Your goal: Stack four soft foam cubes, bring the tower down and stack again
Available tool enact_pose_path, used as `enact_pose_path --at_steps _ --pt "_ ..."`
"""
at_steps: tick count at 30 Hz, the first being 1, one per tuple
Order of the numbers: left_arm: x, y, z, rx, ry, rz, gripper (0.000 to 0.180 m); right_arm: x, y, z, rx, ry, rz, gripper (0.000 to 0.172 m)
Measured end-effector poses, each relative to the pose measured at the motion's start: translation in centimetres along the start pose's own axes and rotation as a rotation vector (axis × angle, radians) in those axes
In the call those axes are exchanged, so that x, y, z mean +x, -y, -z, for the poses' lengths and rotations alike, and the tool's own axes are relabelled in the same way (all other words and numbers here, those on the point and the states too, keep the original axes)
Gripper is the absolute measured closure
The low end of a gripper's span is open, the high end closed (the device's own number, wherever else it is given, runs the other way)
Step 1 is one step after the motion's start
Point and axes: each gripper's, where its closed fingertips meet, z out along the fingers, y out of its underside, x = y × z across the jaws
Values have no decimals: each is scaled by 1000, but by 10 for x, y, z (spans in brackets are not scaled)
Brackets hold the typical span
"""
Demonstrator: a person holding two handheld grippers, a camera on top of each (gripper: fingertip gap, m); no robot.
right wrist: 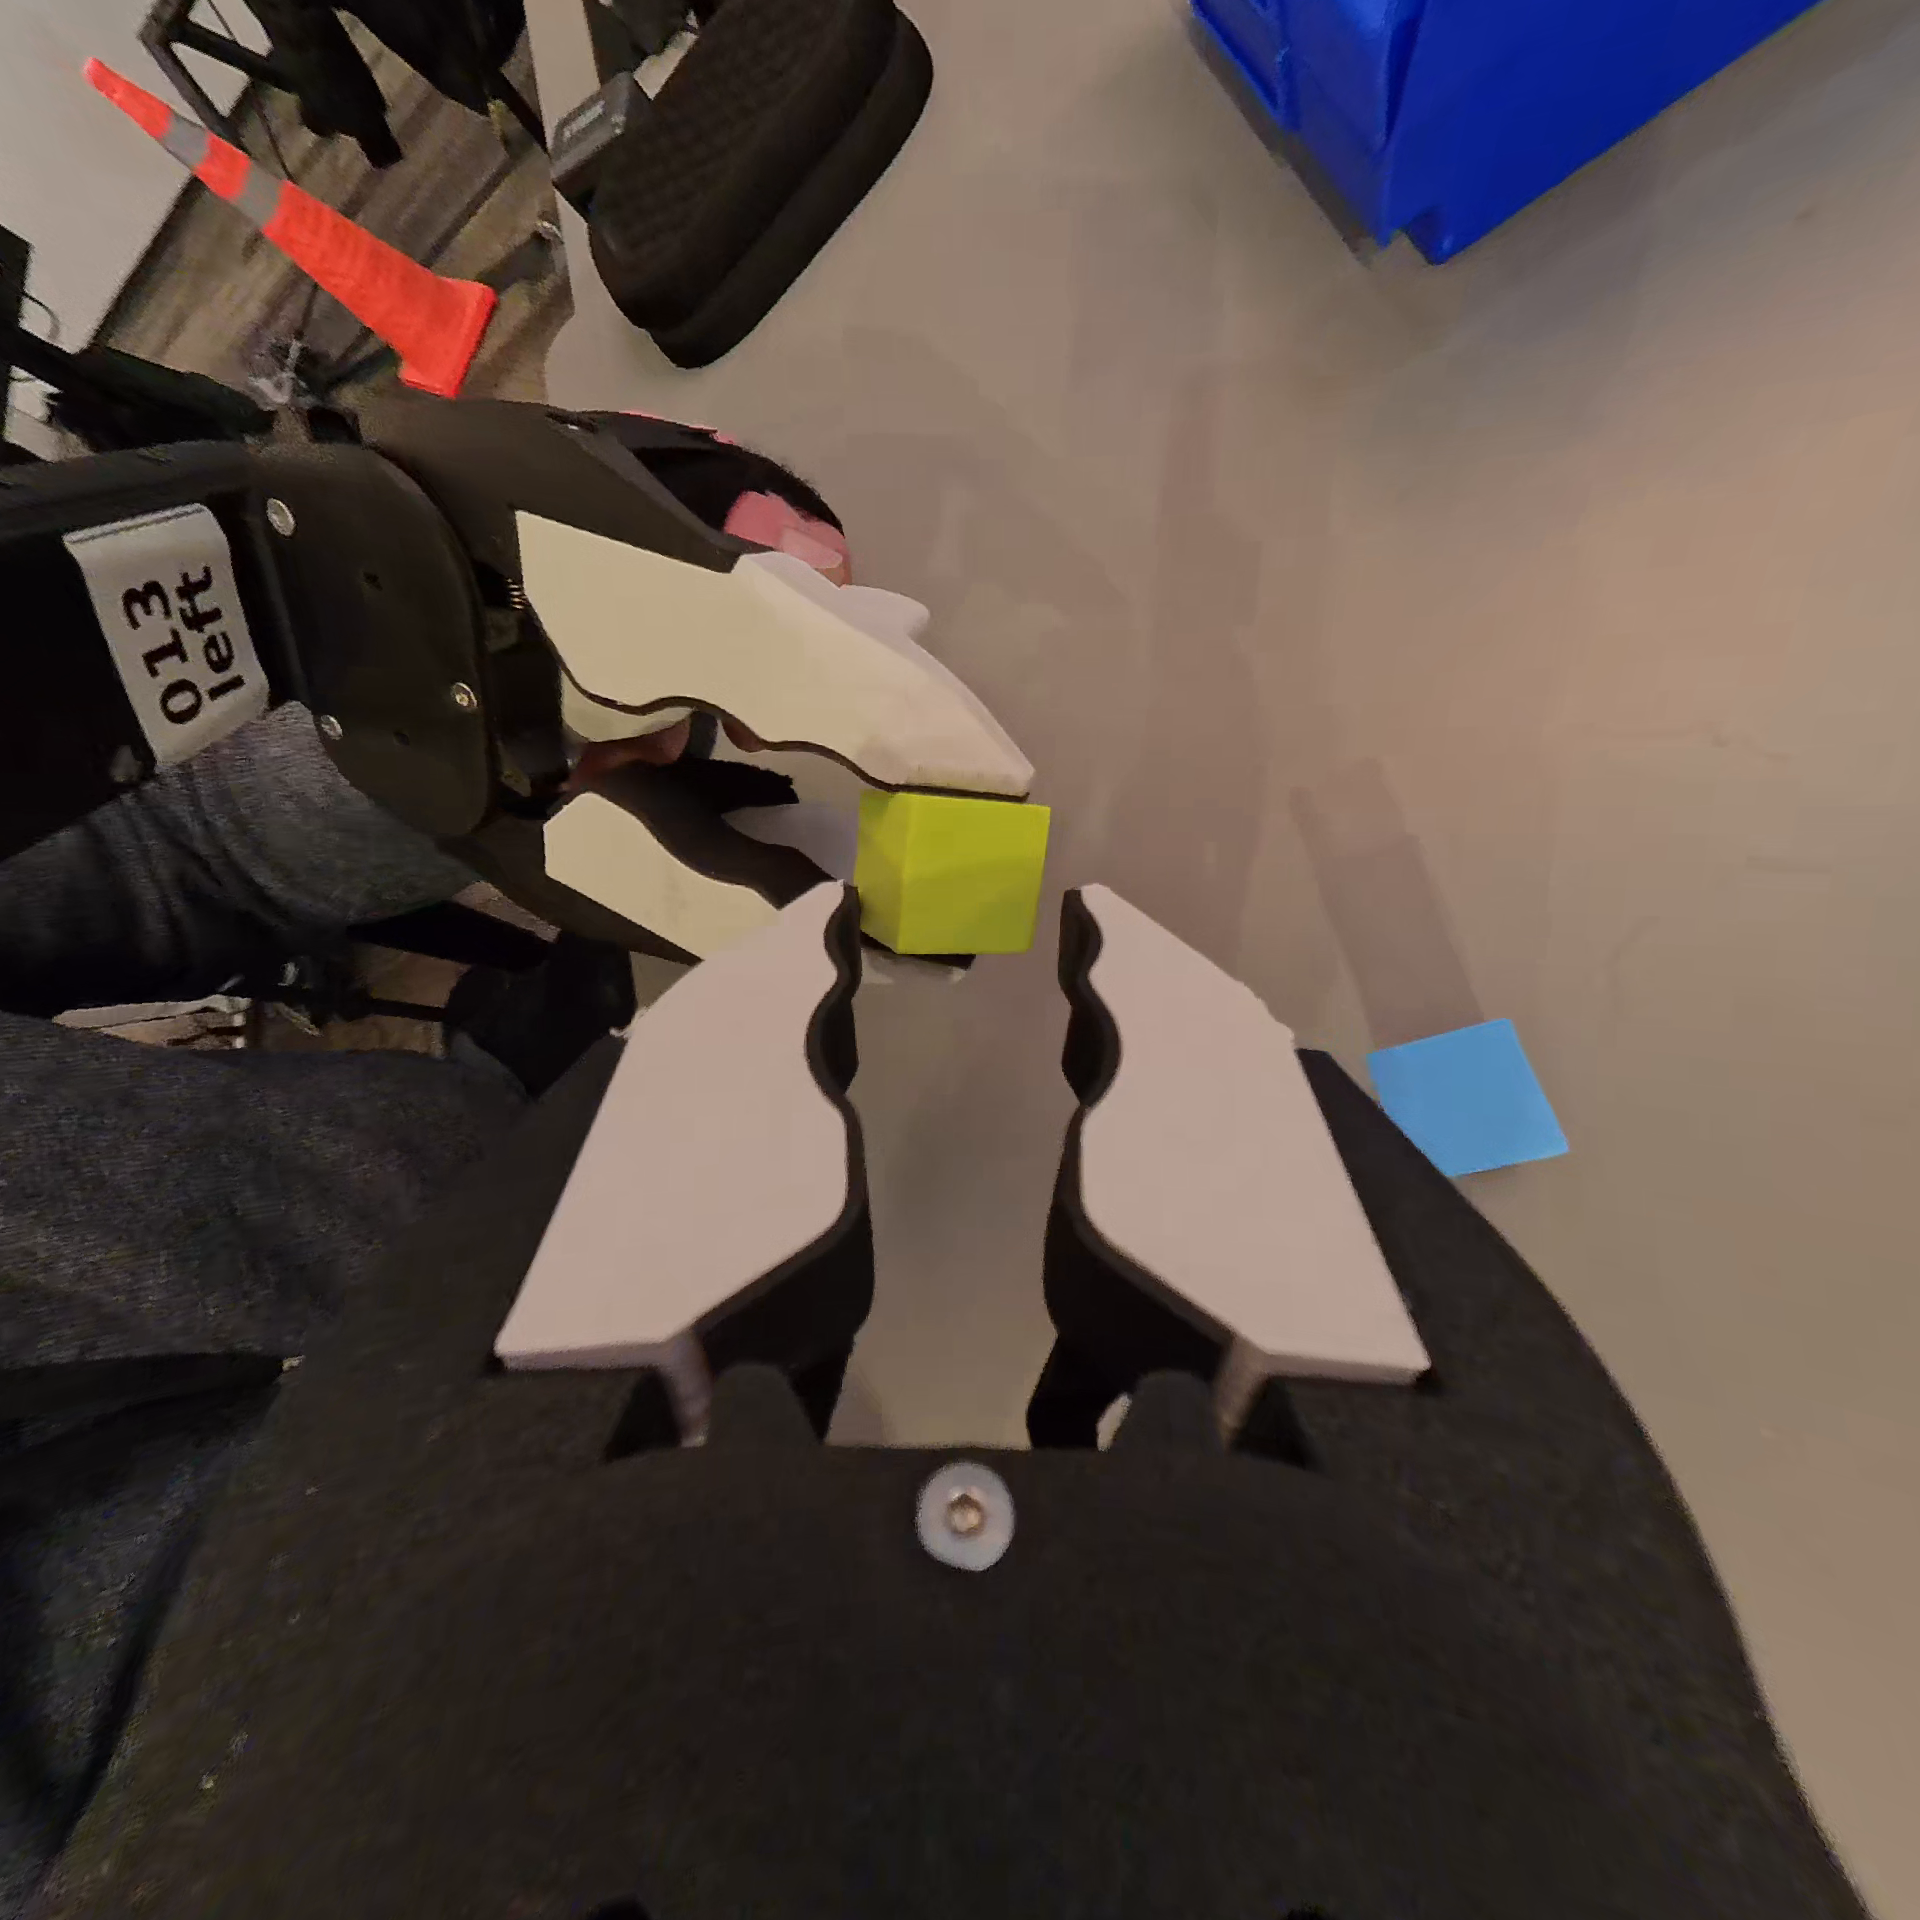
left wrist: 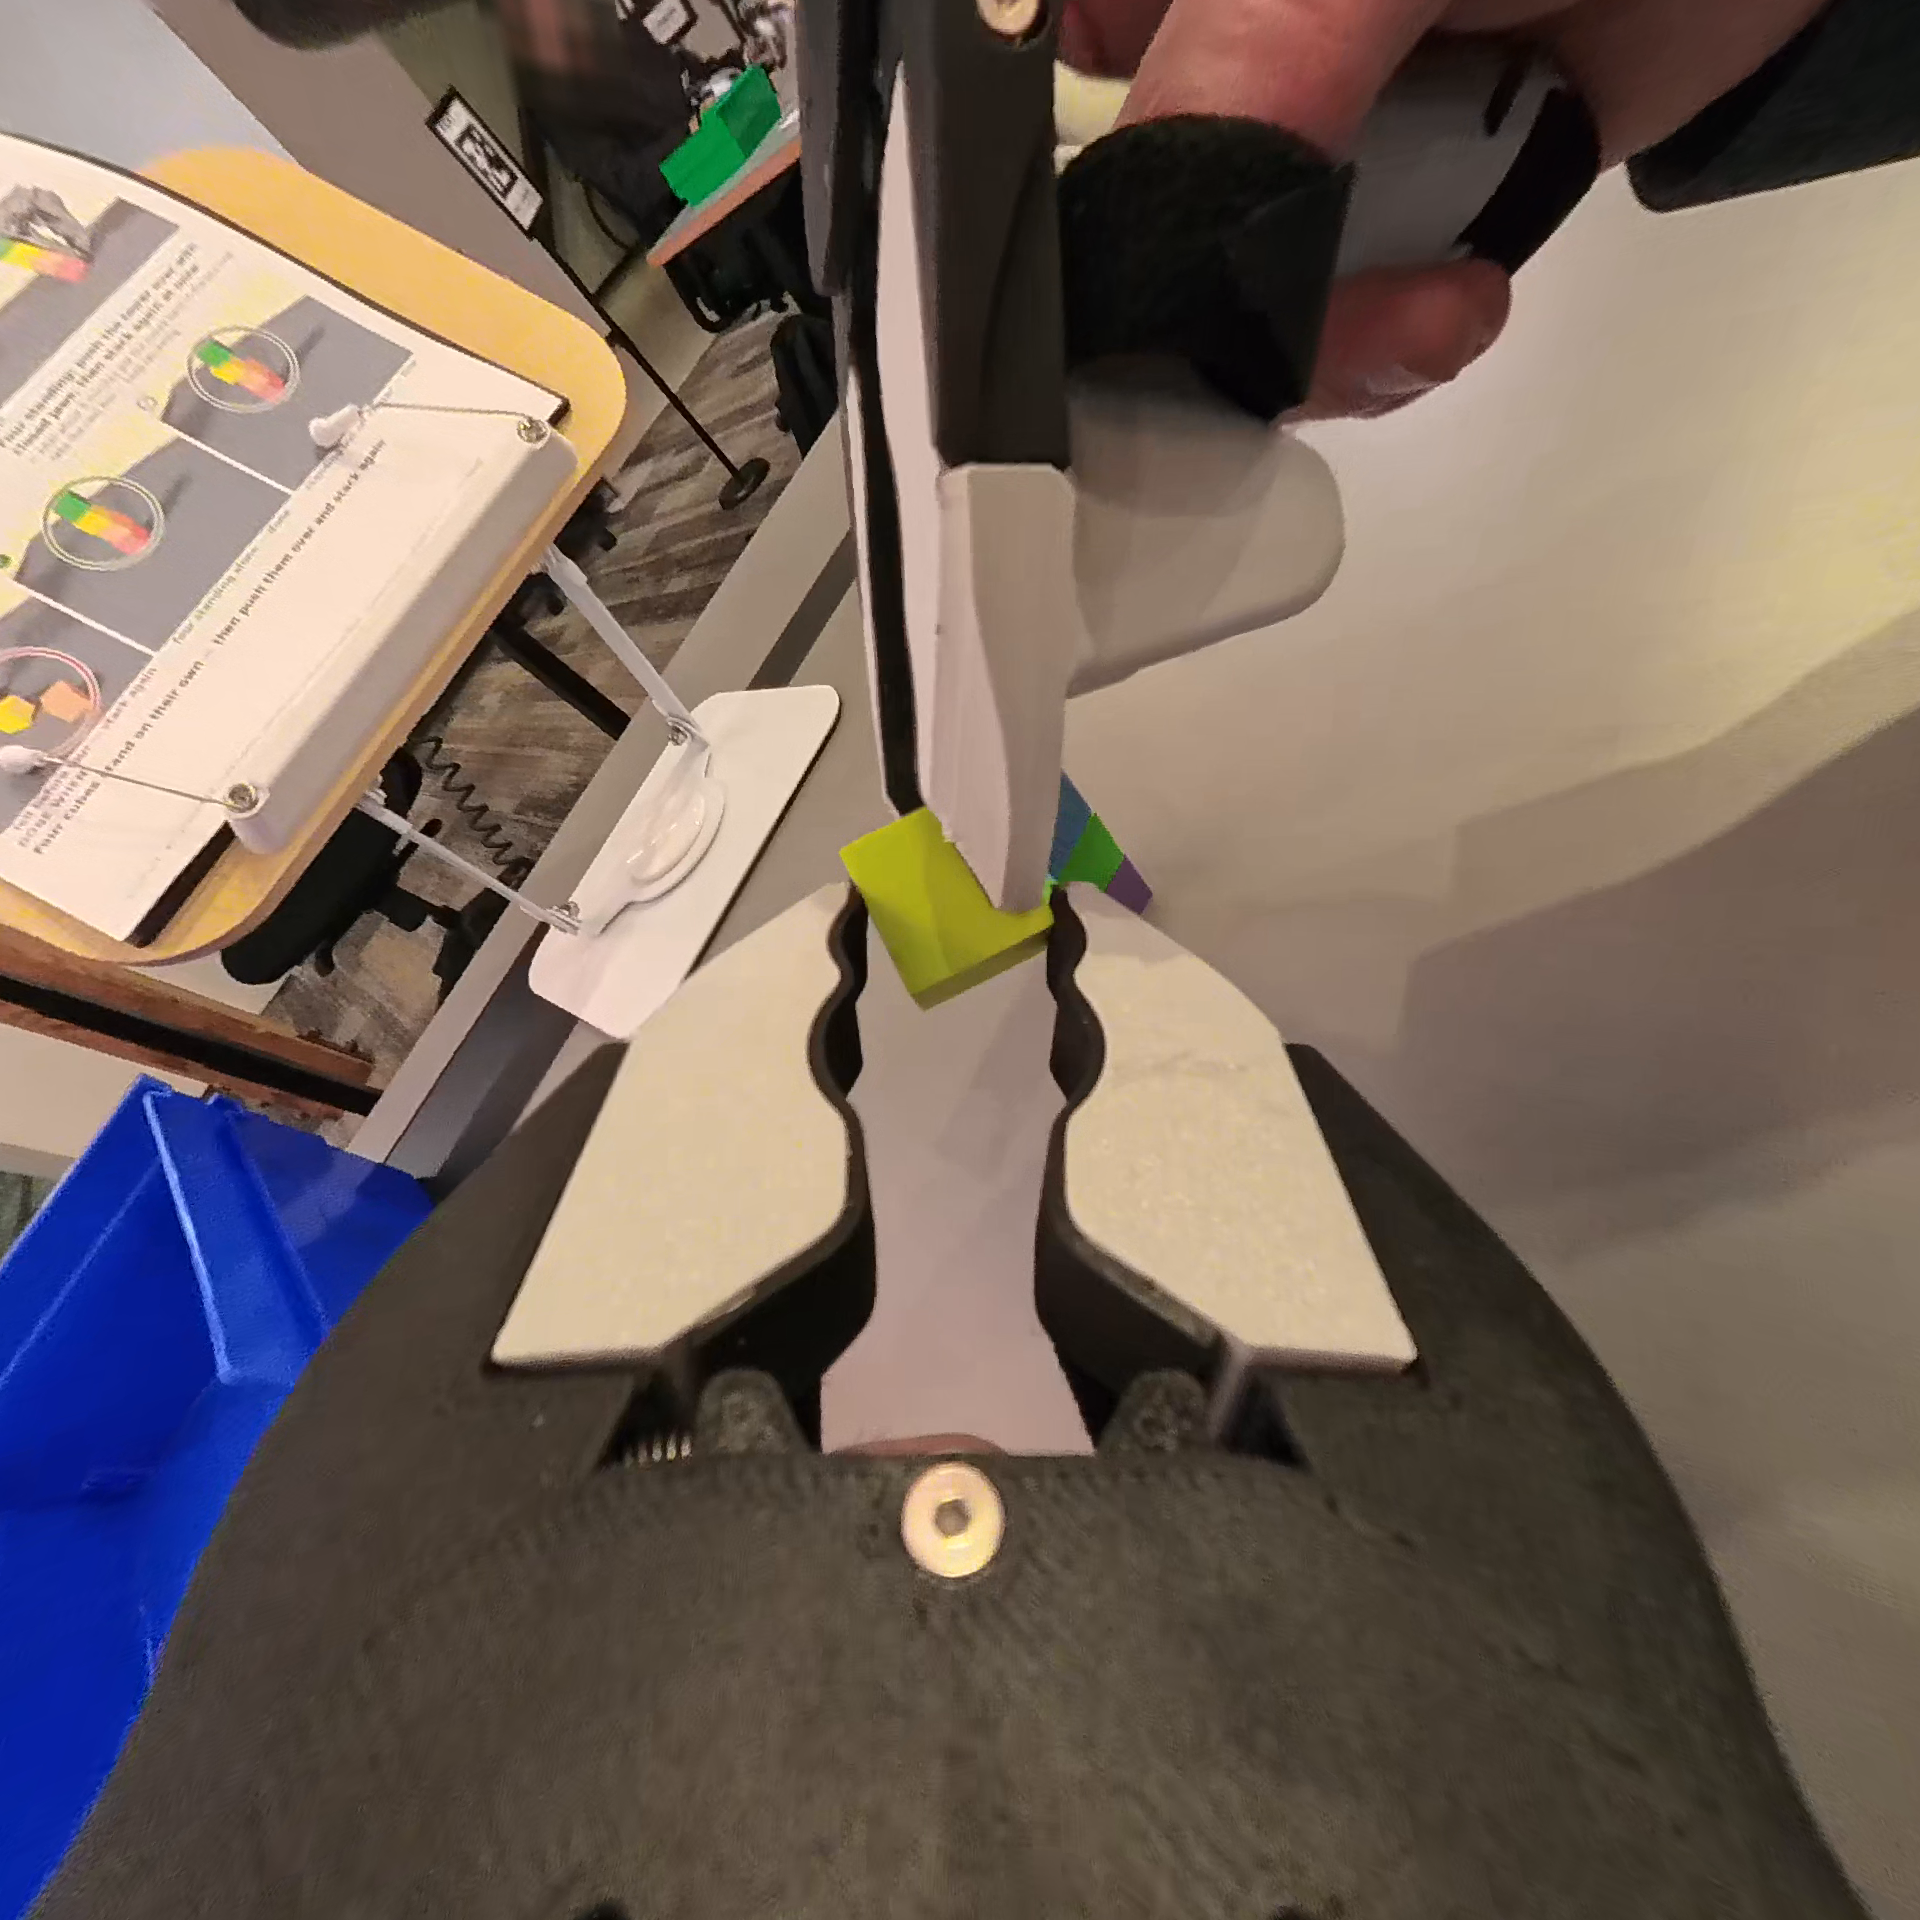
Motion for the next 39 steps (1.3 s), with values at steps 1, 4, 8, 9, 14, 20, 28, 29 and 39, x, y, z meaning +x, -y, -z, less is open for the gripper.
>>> enact_pose_path --at_steps 1,4,8,9,14,20,28,29,39 --pt "0 1 0 6 3 0 148 -1 0 0 2 16 -11 137" --pt "-1 1 0 13 12 -1 148 -3 1 0 13 51 -30 141" --pt "-3 3 0 25 22 4 147 -4 3 1 25 53 -23 142" --pt "-4 4 1 29 22 13 147 -4 4 2 29 53 -21 142" --pt "-14 -7 3 7 41 68 125 5 11 22 44 -30 48 142" --pt "-27 -73 -2 -173 31 206 148 44 1 59 -100 -322 283 142" --pt "-22 -136 -13 -415 1 346 129 75 -29 45 -380 -441 479 142" --pt "-21 -138 -14 -424 0 353 129 78 -29 43 -394 -450 488 142" --pt "-15 -145 -16 -440 -29 370 133 84 -27 35 -427 -420 558 142"
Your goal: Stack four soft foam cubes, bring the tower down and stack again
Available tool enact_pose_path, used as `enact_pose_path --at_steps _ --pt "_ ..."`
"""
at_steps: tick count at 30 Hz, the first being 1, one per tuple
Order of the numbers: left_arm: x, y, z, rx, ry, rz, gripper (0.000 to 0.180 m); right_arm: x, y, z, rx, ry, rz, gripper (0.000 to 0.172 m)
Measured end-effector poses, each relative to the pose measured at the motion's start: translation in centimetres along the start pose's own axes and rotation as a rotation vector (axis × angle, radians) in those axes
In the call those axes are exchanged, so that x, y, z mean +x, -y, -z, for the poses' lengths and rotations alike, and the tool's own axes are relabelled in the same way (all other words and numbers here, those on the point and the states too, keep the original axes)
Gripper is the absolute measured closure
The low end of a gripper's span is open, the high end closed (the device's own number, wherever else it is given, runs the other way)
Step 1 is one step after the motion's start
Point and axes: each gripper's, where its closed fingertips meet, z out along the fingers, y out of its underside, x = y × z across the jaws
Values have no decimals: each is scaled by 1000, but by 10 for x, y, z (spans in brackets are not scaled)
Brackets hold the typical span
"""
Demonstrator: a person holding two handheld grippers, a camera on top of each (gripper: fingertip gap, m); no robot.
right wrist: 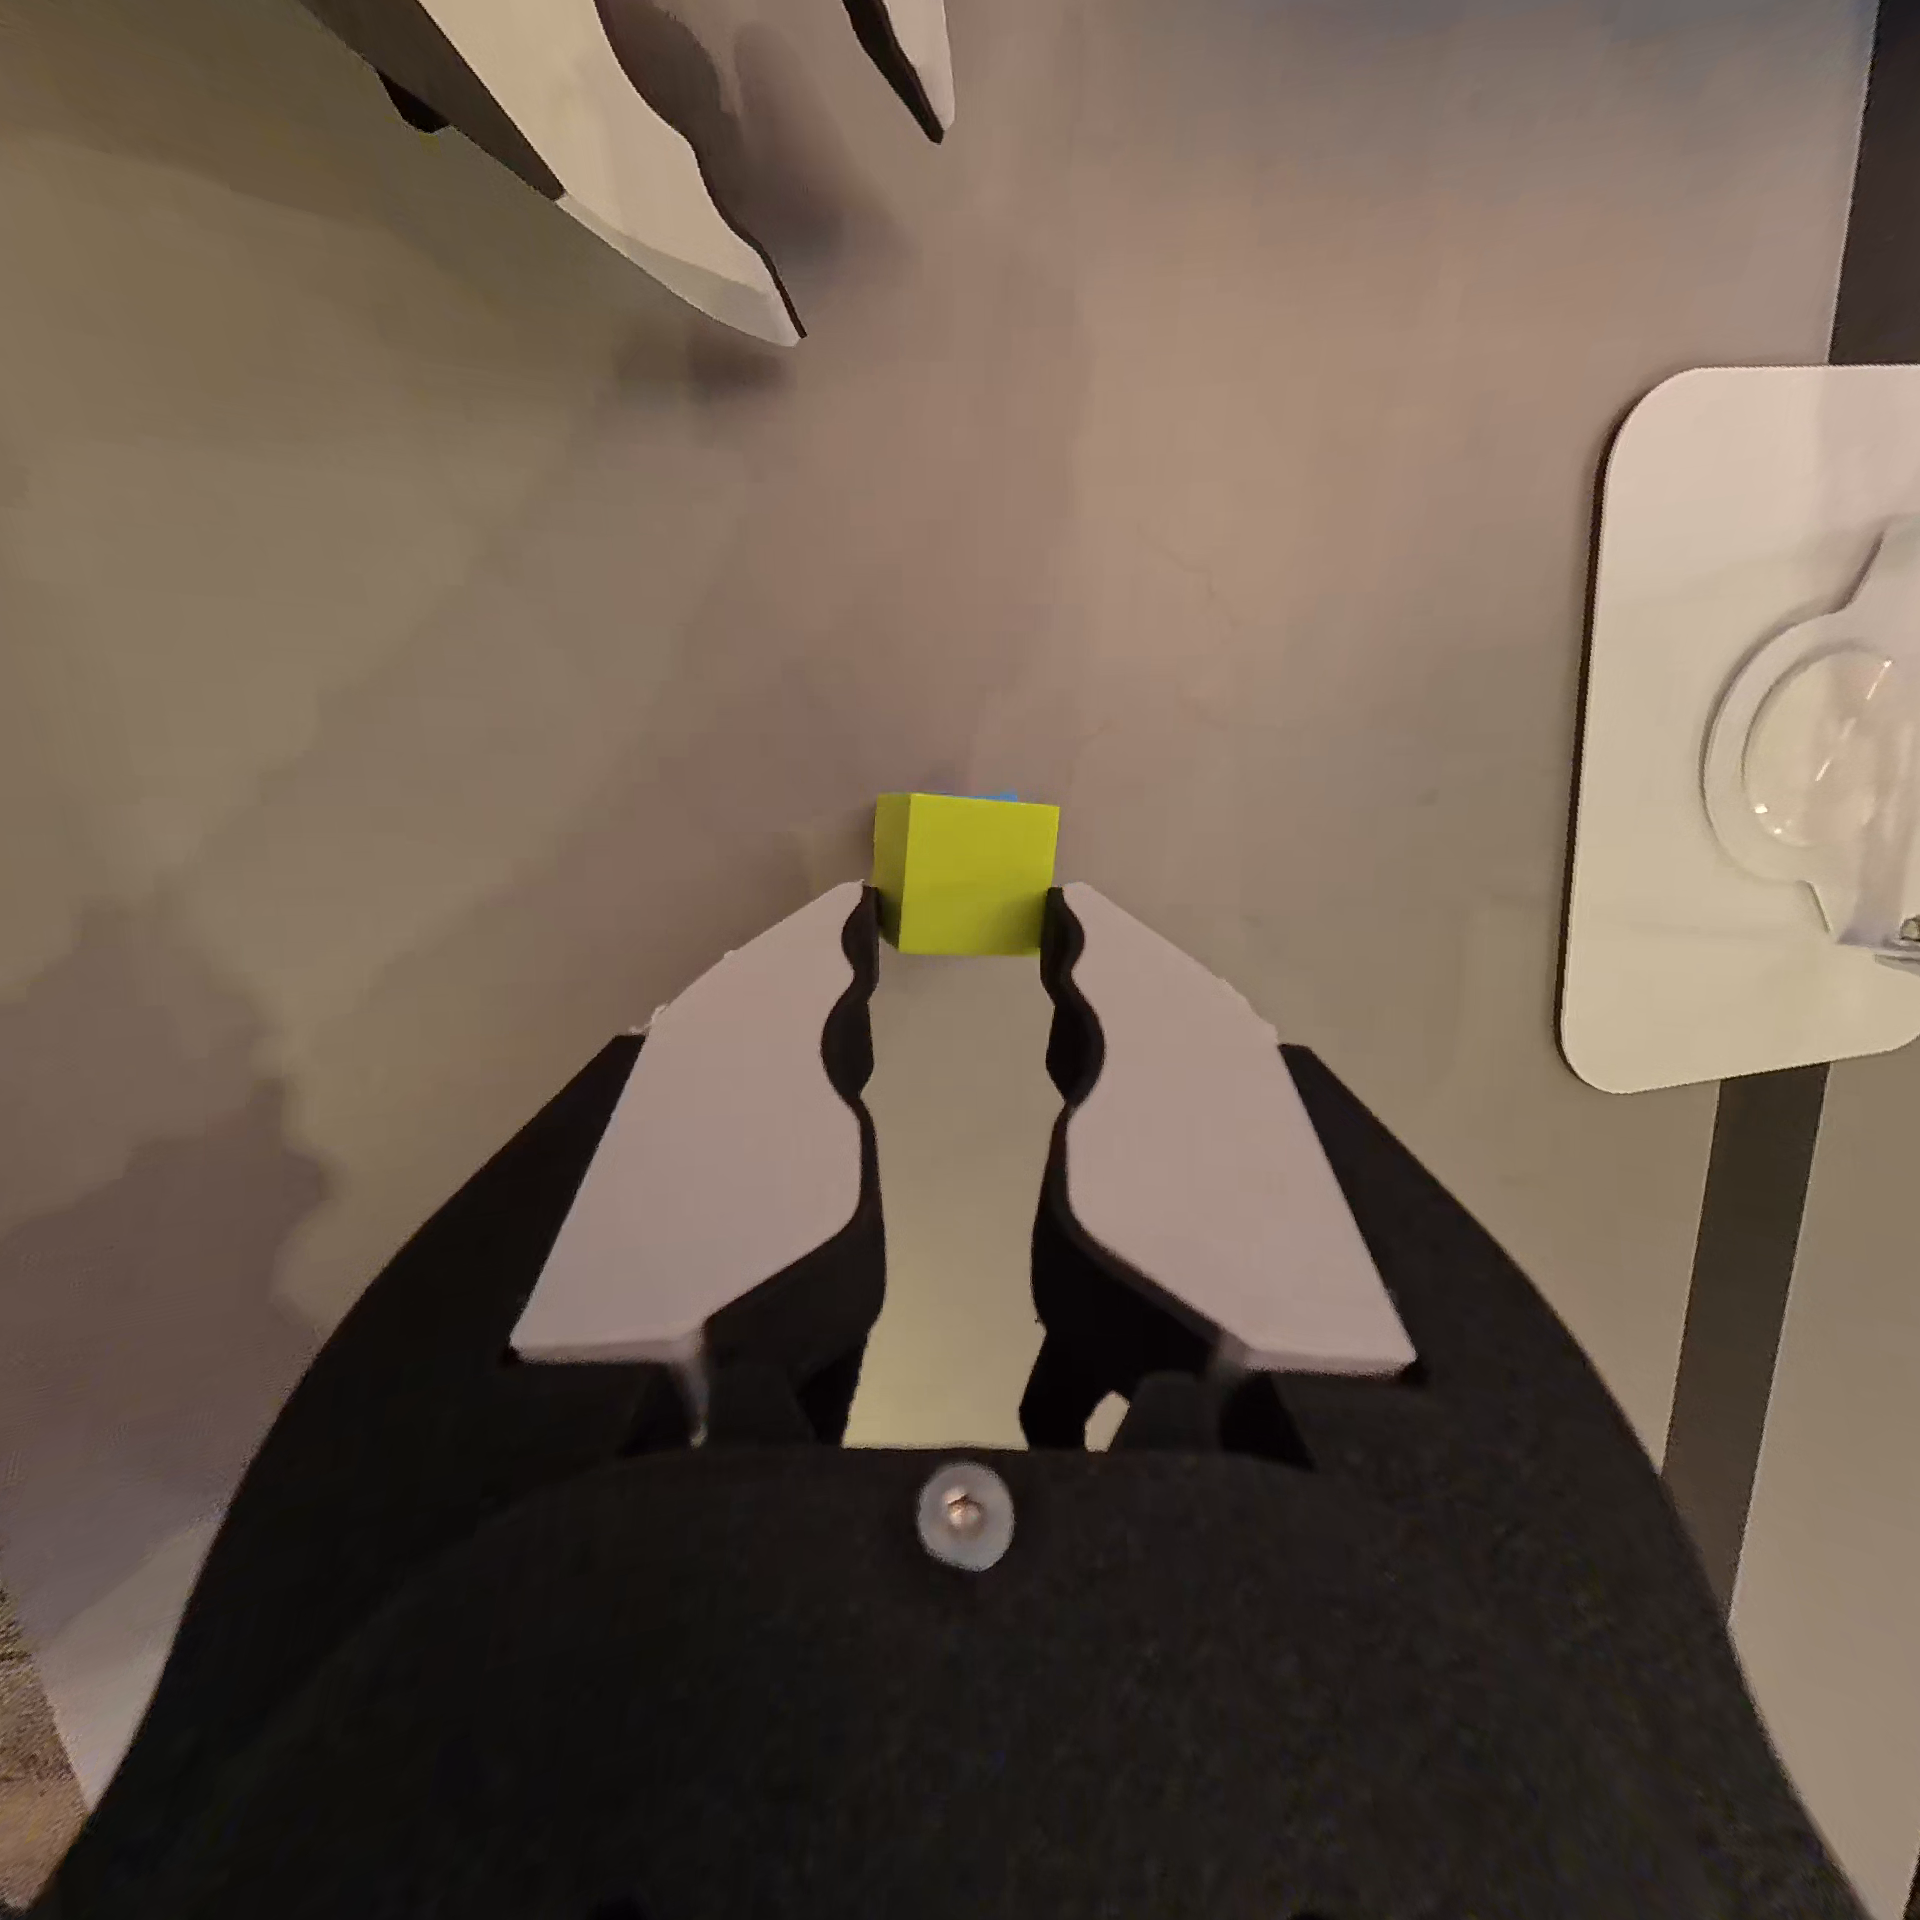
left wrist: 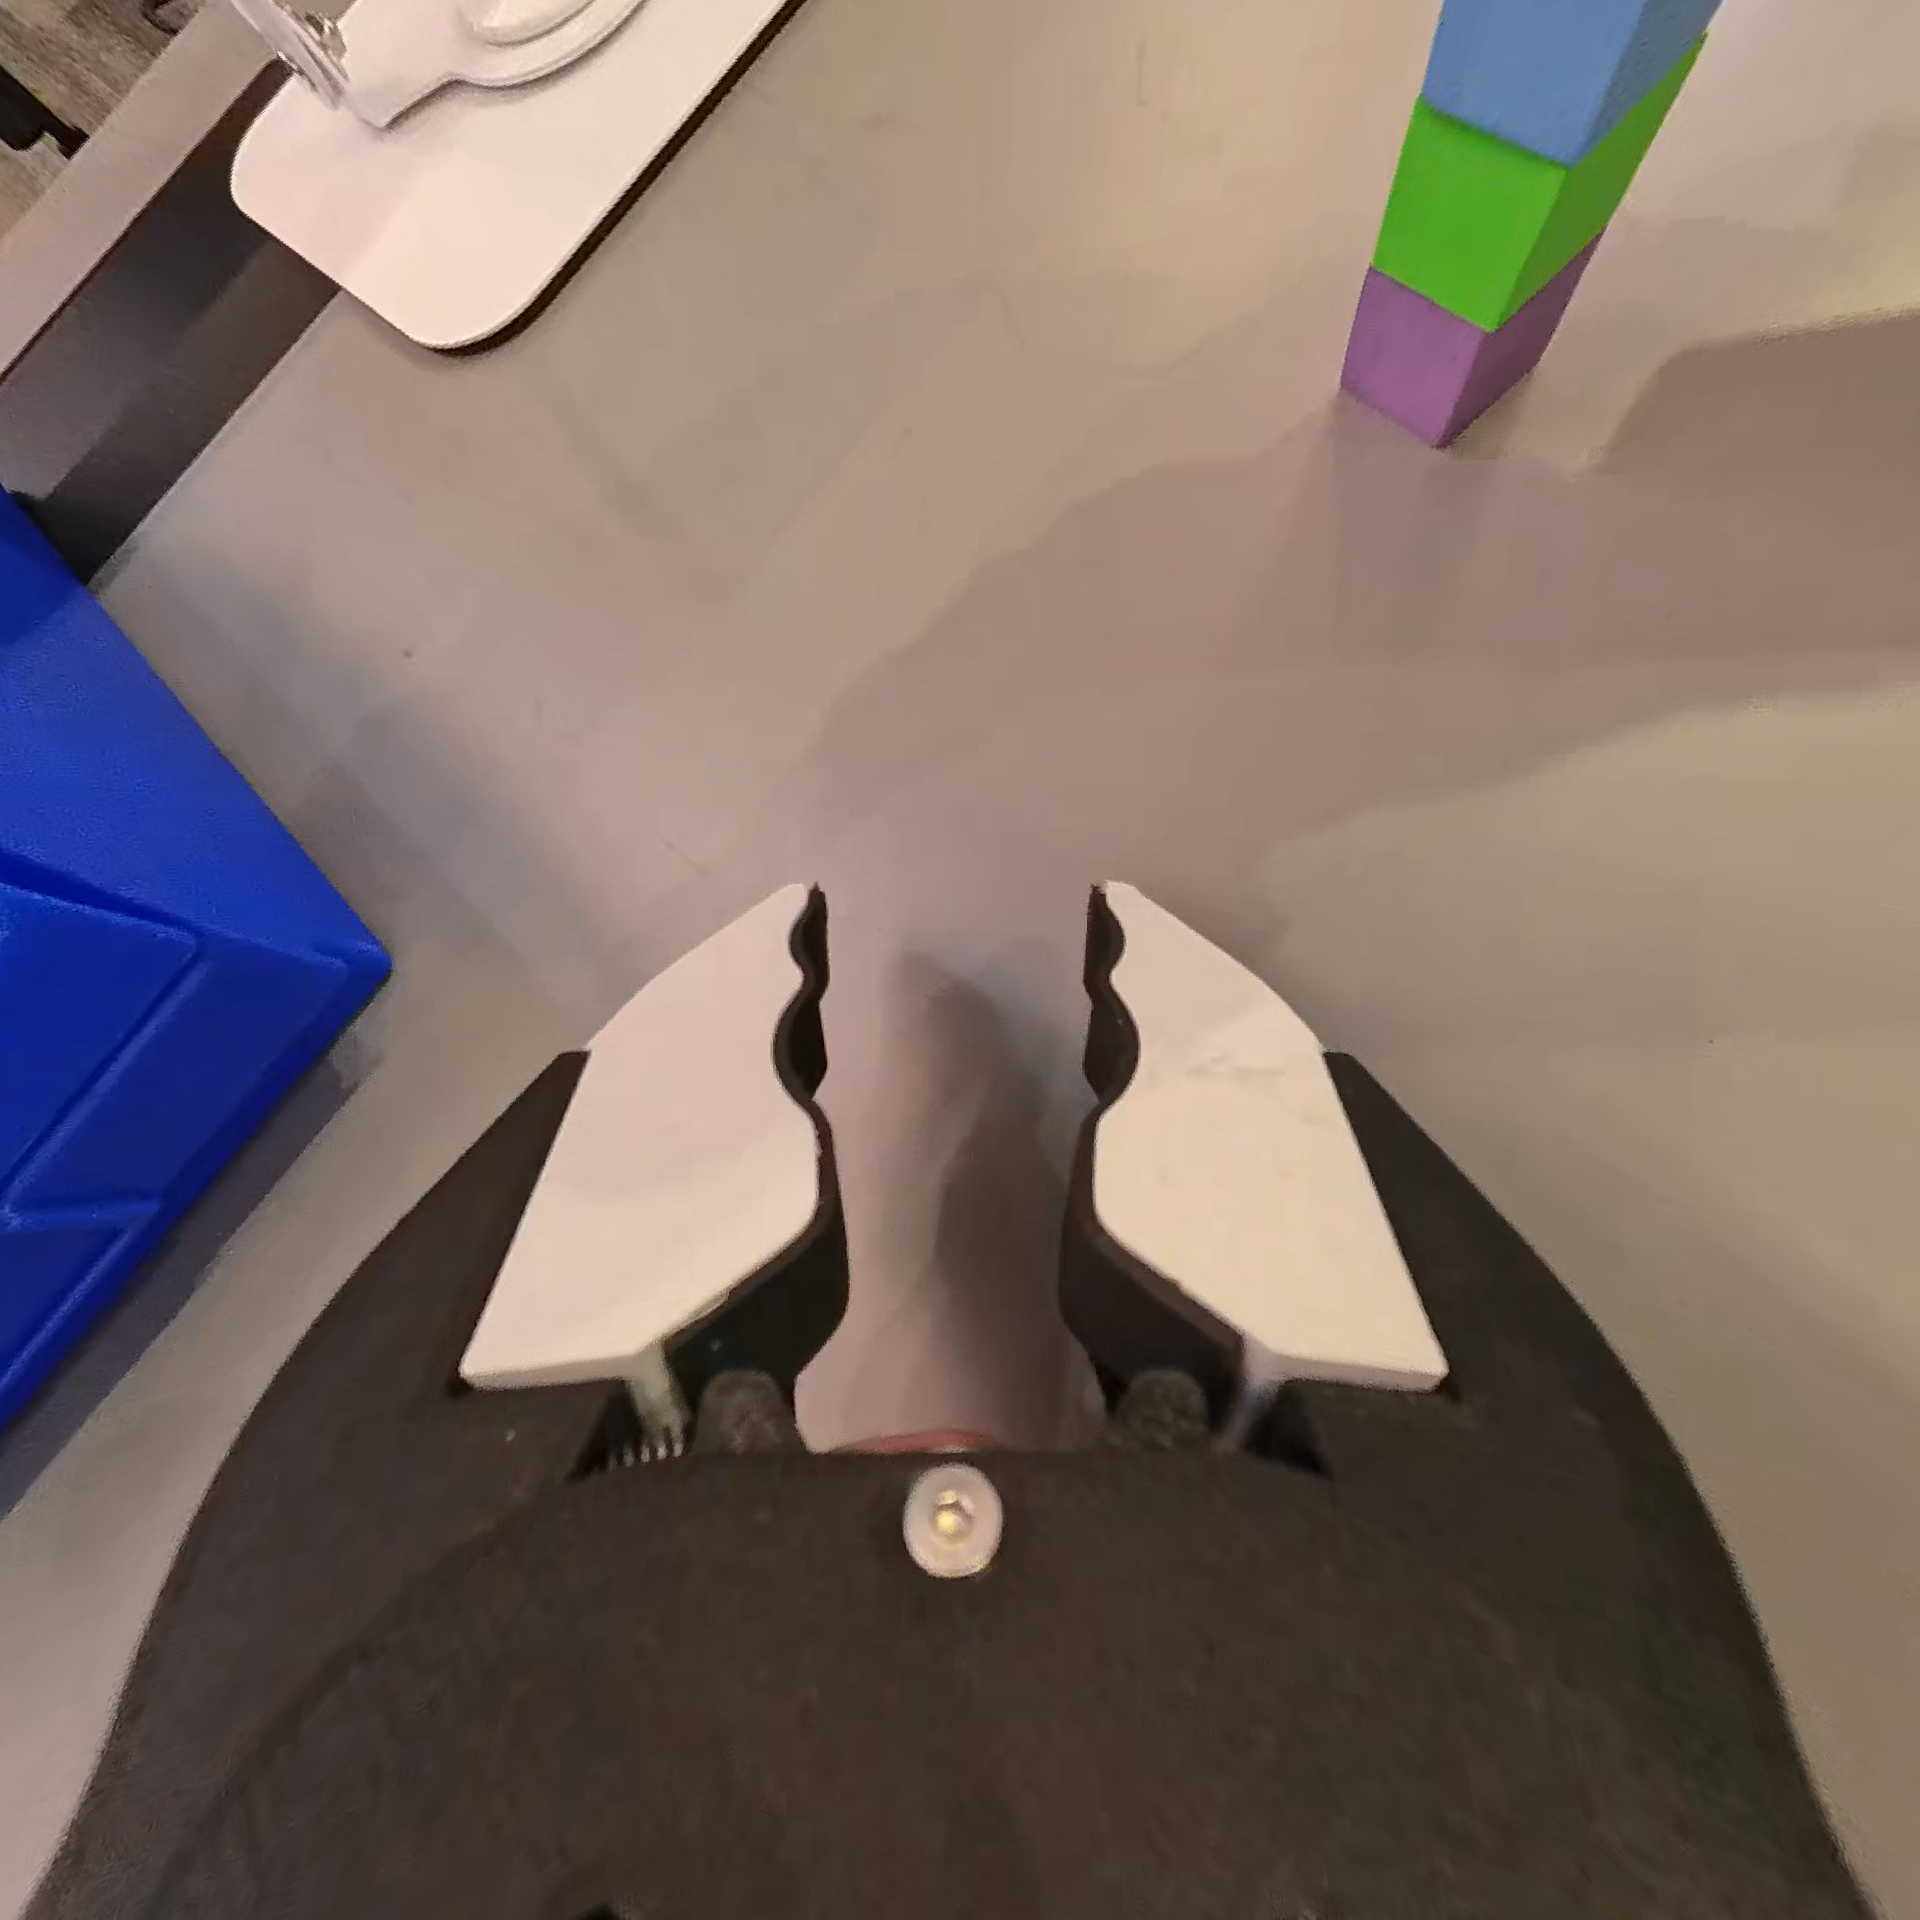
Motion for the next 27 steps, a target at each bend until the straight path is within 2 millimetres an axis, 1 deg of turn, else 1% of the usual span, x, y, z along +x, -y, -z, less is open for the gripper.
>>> enact_pose_path --at_steps 13,24,27 --pt "4 2 0 4 -10 -7 135 3 -1 -7 -4 16 55 142" --pt "5 0 -1 -2 -14 -8 136 4 -1 -7 0 9 72 142" --pt "5 0 -2 -3 -16 -9 136 3 -3 -8 -15 2 84 137"
